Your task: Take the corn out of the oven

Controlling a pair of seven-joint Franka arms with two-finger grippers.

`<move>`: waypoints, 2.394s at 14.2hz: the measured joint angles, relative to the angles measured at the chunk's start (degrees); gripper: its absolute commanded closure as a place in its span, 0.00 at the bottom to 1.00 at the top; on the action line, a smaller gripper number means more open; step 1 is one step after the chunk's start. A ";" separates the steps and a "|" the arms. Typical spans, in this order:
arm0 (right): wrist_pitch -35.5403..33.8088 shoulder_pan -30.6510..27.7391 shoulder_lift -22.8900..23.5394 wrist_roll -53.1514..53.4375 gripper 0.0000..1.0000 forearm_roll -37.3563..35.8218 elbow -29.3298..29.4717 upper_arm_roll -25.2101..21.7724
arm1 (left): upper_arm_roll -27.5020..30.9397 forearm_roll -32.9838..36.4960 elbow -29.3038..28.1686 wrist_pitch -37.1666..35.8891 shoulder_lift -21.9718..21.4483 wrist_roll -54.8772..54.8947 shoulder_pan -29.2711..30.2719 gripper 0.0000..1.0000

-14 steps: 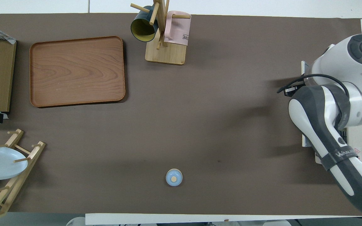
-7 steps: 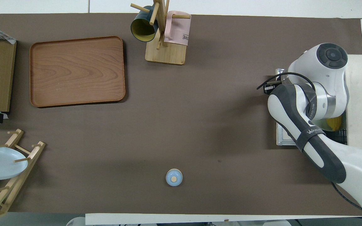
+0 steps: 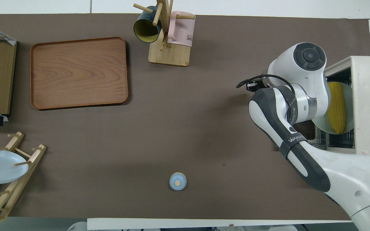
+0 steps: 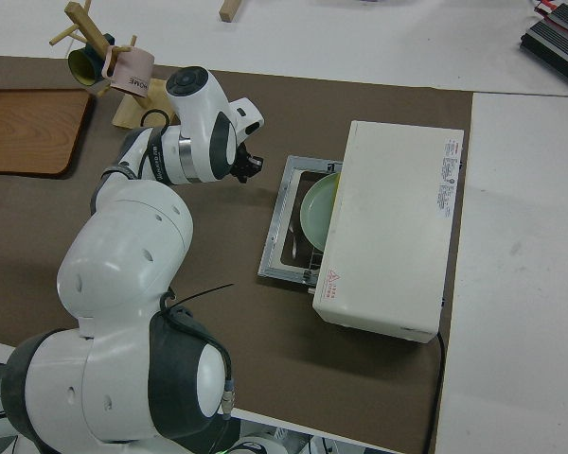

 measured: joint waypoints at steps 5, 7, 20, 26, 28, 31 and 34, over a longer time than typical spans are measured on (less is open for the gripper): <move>-15.01 -7.82 -7.63 -2.03 0.32 -0.04 1.56 -1.18 | 0.00 0.00 0.00 0.00 0.00 0.00 0.00 0.00; -15.78 -10.58 -8.58 -3.64 0.32 -0.14 -0.24 -1.25 | 0.00 0.00 0.00 0.00 0.00 0.00 0.00 0.00; -5.31 -12.09 -9.65 -10.78 1.00 -11.88 -10.88 -0.56 | 0.00 0.00 0.00 0.00 0.00 0.00 0.00 0.00; -15.05 1.37 -8.12 -0.34 1.00 -13.56 -0.91 0.17 | 0.00 0.00 0.00 0.00 0.00 0.00 0.00 0.00; -20.81 9.34 -3.44 10.36 1.00 -11.54 8.28 0.67 | 0.00 0.00 0.00 0.00 0.00 0.00 0.00 0.00; -25.90 19.59 8.40 25.20 1.00 -7.57 24.79 1.42 | 0.00 0.00 0.00 0.00 0.00 0.00 0.00 0.00; -25.79 25.98 20.11 38.31 1.00 -6.32 38.23 3.88 | 0.00 0.00 0.00 0.00 0.00 0.00 0.00 0.00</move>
